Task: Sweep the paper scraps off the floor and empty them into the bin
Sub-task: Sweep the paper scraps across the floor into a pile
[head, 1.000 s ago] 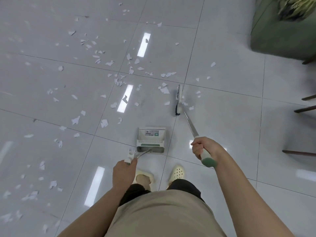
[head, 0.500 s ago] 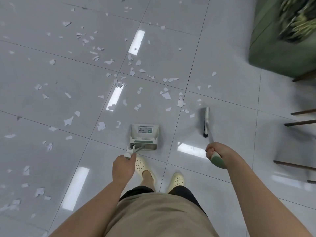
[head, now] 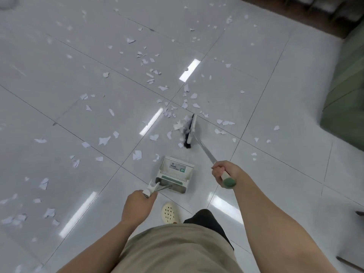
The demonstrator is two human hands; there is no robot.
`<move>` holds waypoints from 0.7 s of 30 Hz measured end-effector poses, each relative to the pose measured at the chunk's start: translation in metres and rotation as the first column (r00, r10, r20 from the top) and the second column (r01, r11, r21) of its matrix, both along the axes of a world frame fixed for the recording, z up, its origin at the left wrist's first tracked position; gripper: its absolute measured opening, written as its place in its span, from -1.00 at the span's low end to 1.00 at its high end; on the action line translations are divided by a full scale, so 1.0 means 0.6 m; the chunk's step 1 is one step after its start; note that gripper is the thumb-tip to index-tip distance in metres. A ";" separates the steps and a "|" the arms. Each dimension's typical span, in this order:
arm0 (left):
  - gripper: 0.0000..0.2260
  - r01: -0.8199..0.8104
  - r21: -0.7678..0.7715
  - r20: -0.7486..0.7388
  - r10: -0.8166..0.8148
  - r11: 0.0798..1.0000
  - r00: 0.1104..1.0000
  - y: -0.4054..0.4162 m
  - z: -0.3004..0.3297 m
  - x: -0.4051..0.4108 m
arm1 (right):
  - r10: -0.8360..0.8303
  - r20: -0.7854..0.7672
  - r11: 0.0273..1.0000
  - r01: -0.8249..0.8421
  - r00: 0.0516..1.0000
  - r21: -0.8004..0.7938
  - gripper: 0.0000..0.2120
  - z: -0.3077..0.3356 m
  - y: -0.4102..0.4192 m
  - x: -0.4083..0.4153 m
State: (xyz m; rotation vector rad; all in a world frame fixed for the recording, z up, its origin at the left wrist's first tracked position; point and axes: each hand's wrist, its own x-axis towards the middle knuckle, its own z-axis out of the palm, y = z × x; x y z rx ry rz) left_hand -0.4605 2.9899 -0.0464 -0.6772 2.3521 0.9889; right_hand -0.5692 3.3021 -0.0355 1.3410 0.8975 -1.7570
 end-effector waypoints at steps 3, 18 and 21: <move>-0.54 -0.002 -0.017 -0.012 0.002 1.000 1.000 -0.001 0.002 -0.022 | -0.052 -0.044 0.998 0.051 0.998 -0.025 -0.71 0.036 -0.045 -0.045; -0.52 -0.457 -0.003 -0.021 0.456 0.890 0.890 0.041 -0.001 -0.075 | 0.103 0.062 0.994 -0.101 0.993 -0.031 -0.78 0.079 -0.122 -0.113; -0.51 -0.540 -0.007 -0.008 0.540 0.841 0.841 0.053 0.005 -0.076 | 0.222 0.084 0.969 -0.211 0.971 -0.125 -0.80 0.091 -0.160 -0.121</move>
